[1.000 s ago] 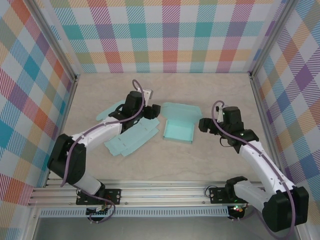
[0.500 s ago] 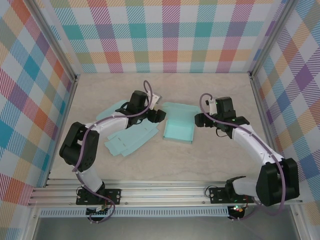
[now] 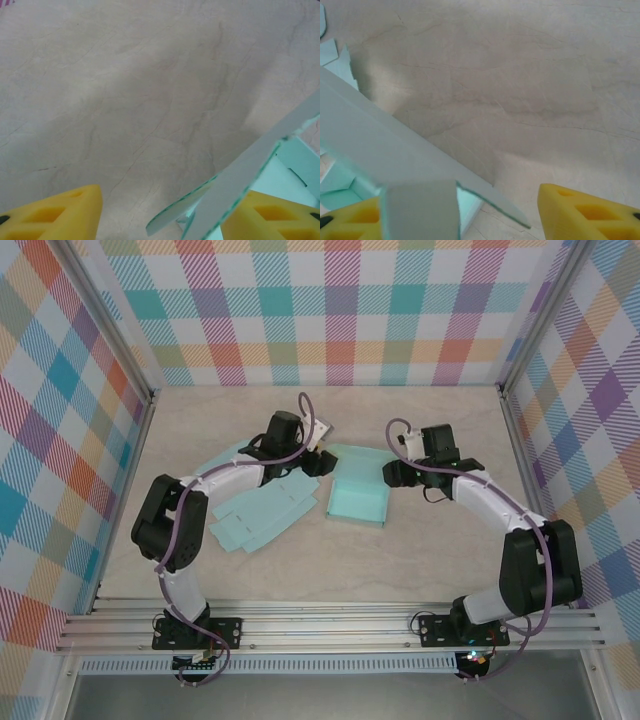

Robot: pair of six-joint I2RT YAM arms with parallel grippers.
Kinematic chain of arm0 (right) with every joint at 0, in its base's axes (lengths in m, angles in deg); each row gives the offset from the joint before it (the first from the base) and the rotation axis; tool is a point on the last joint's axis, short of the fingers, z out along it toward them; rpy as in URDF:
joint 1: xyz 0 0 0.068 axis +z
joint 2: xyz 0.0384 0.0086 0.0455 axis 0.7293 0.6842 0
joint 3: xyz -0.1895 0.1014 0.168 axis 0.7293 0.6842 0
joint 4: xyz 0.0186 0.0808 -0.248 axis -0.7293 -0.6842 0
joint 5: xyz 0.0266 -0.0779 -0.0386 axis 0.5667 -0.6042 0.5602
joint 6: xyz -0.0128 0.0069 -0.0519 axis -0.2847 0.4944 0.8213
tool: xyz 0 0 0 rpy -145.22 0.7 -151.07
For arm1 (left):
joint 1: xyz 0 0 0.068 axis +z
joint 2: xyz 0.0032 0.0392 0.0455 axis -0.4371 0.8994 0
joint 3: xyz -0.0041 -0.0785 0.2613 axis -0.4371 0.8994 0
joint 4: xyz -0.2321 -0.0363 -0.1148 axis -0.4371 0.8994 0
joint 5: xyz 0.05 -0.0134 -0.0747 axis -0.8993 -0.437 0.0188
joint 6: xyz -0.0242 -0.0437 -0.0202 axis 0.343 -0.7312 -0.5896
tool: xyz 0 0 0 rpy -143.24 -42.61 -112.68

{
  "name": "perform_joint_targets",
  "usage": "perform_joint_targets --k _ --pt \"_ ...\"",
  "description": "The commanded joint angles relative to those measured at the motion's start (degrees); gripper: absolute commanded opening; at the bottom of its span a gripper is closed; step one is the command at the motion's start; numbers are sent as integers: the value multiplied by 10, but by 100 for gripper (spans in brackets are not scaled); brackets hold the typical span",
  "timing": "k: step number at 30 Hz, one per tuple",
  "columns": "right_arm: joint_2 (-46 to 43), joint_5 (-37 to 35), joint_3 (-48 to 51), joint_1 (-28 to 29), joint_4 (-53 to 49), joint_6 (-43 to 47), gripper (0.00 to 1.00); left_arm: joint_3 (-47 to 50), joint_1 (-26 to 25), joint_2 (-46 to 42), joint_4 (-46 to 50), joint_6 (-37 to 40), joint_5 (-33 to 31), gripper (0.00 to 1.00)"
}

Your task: Fold the paper box

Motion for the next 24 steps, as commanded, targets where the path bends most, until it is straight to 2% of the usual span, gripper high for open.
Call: perform_joint_targets --k 1,4,14,24 --pt "0 21 -11 0 21 5 54 -19 8 13 15 18 25 58" --pt "-8 22 -3 0 21 4 45 -22 7 18 21 20 34 52" --pt "-38 21 23 2 31 -13 25 -30 2 25 48 23 56 20" --pt "-37 -47 38 33 33 -34 17 -3 -12 7 19 4 35 5"
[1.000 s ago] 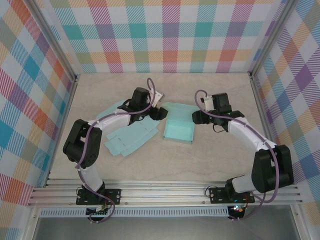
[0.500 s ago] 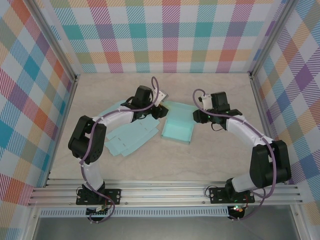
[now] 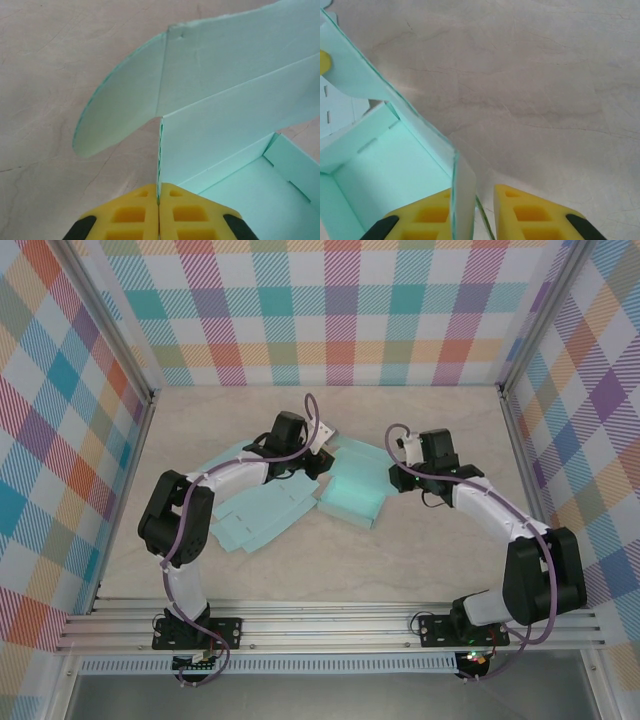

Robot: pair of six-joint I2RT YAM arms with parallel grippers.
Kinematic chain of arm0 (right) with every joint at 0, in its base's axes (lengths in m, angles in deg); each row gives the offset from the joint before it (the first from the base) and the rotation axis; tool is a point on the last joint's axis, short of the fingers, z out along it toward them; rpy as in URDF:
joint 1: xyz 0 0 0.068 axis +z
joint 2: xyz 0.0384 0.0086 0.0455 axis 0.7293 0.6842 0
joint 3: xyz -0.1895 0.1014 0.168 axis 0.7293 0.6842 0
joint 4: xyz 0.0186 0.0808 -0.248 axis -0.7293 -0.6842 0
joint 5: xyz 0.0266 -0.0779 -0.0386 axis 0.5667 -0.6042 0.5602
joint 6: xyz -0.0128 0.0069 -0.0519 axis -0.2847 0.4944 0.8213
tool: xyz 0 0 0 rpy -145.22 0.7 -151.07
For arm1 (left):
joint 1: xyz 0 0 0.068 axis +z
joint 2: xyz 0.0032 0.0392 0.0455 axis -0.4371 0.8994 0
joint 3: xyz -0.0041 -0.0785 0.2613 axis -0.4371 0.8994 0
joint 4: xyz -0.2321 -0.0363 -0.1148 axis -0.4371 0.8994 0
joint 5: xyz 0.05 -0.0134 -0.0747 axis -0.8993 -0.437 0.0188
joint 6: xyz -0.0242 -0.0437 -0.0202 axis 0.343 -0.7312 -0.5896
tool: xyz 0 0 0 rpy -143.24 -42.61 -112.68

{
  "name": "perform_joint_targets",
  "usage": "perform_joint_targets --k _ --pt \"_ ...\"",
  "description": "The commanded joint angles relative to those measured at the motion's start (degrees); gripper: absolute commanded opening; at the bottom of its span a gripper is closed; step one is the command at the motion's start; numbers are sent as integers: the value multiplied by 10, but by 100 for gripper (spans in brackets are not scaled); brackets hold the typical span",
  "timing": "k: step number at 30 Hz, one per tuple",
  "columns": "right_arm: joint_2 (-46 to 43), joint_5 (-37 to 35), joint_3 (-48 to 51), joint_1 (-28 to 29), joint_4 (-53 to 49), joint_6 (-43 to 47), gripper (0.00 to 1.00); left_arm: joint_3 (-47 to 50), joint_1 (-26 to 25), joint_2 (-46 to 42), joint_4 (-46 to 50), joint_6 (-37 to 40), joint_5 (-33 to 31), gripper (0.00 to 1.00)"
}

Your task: Fold the paper box

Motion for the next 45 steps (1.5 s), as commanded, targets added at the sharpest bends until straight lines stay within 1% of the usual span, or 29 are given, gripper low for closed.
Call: perform_joint_targets --k 1,2,6,9,11,15,18,23,29,37,45 --pt "-10 -36 8 15 12 -15 16 15 -7 -14 -14 -5 -8 2" --pt "-10 -45 7 19 11 -17 14 17 -9 -15 -18 -8 -12 0" --pt "-10 -96 -7 40 9 -23 8 26 -19 -20 -41 -29 -36 0" --pt "-10 -138 -24 53 6 -31 6 27 -33 -21 -65 -56 -62 0" --pt "-9 -164 -32 60 7 -38 6 25 -48 -21 -81 -68 -93 0" --pt "-4 -205 -38 64 20 -65 1 13 -90 -14 -95 -77 -186 0" --pt "-1 -221 -33 64 39 -83 0 6 -113 -6 -113 -98 -241 0" --pt "-5 -225 -19 67 76 -104 0 -4 -124 8 -138 -174 -270 0" --pt "-18 -236 17 79 128 -133 0 36 -129 -1 -198 -272 -313 0" --pt "-32 -290 45 105 163 -155 0 76 -142 -18 -226 -327 -361 0" --pt "-21 -321 52 107 209 -192 0 105 -145 -20 -258 -389 -402 0"
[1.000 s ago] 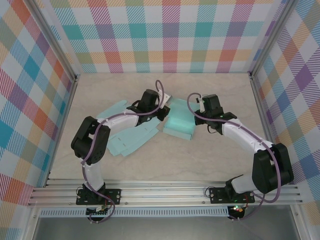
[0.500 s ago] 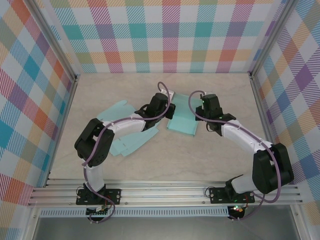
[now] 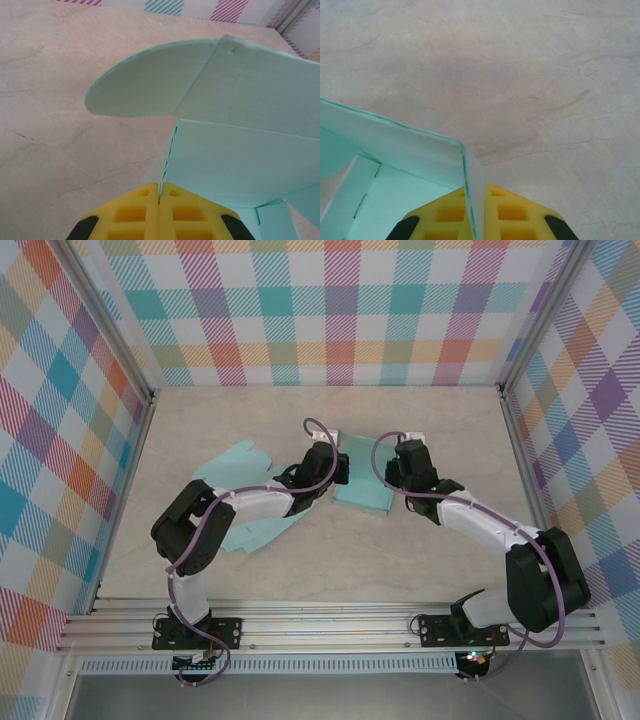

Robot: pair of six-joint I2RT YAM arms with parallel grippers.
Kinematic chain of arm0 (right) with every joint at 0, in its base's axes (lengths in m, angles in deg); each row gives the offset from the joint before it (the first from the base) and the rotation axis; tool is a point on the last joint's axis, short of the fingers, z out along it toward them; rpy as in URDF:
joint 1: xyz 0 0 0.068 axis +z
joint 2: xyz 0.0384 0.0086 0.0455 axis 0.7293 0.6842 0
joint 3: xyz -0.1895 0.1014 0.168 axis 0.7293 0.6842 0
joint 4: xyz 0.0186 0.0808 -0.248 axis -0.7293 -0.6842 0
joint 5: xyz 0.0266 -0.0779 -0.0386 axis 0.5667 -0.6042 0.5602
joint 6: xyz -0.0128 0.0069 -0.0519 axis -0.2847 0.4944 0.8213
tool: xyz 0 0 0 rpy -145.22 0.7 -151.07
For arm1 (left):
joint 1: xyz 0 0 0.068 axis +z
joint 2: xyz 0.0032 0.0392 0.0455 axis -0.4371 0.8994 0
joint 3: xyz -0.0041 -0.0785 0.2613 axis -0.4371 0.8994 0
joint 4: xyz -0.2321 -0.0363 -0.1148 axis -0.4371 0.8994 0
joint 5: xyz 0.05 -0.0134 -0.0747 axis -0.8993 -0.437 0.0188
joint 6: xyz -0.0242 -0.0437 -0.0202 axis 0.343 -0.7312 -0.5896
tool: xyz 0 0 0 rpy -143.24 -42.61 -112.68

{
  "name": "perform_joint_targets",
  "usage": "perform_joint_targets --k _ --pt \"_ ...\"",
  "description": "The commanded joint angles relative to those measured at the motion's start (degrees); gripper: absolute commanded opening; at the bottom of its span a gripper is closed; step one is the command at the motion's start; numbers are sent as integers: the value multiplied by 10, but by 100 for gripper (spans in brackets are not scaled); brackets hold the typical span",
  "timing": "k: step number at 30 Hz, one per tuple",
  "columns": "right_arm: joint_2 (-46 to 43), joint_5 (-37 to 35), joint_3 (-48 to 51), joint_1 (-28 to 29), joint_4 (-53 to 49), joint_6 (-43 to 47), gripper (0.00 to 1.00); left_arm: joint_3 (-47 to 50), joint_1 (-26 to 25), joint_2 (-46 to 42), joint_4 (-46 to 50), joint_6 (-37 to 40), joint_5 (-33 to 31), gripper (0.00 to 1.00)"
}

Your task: Fold the paper box

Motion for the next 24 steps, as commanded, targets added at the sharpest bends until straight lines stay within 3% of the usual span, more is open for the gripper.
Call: perform_joint_targets --k 1,24 --pt "-5 -28 -2 4 67 -36 1 14 -7 -23 -29 -47 -41 0" --pt "77 -28 -1 6 191 -80 2 20 -14 21 -59 -82 -93 0"
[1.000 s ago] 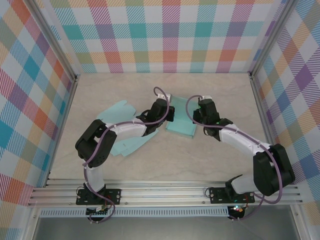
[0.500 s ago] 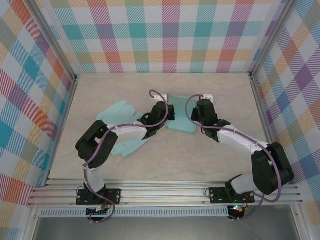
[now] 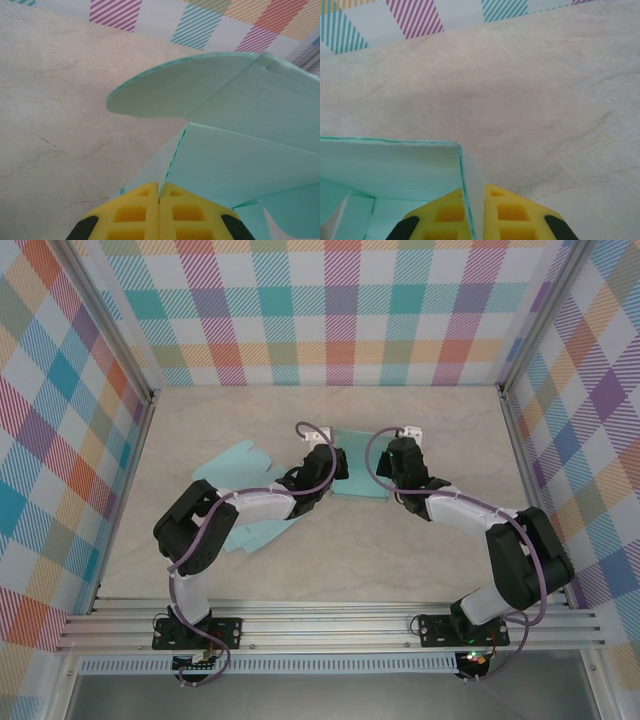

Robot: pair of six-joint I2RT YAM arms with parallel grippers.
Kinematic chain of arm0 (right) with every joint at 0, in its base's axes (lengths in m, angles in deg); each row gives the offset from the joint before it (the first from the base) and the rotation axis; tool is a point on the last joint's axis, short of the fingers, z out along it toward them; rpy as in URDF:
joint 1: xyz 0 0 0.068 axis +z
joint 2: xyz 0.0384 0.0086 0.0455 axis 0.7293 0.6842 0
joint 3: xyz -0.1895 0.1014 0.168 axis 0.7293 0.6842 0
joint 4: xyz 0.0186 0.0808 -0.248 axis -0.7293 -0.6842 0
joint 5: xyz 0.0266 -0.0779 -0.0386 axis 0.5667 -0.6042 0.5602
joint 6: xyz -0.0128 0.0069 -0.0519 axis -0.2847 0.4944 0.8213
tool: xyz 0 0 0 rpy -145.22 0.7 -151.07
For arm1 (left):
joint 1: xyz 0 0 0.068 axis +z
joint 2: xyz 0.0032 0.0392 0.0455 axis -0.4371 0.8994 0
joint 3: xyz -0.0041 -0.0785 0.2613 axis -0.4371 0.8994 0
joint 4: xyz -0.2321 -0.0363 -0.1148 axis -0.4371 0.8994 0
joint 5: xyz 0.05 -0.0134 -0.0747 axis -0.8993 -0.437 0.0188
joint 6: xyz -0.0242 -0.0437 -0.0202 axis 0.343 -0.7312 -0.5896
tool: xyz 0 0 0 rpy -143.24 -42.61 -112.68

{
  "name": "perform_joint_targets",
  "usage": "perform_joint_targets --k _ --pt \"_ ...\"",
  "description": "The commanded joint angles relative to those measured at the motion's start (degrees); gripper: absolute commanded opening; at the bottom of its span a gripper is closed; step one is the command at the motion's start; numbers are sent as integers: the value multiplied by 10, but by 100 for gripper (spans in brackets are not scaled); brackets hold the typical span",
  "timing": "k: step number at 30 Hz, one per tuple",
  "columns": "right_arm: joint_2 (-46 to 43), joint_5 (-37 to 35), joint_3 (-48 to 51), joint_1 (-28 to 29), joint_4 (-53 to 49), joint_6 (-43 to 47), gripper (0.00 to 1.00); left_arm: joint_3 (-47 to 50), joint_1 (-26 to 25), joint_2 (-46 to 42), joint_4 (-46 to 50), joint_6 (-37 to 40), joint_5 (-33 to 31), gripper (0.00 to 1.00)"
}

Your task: Fold the paper box

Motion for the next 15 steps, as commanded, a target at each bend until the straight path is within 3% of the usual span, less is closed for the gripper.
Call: perform_joint_targets --k 1,15 --pt "1 1 4 6 56 -28 2 18 -6 15 -23 -23 -13 0" --pt "-5 -32 55 52 68 -46 6 65 -7 28 -49 -55 -21 0"
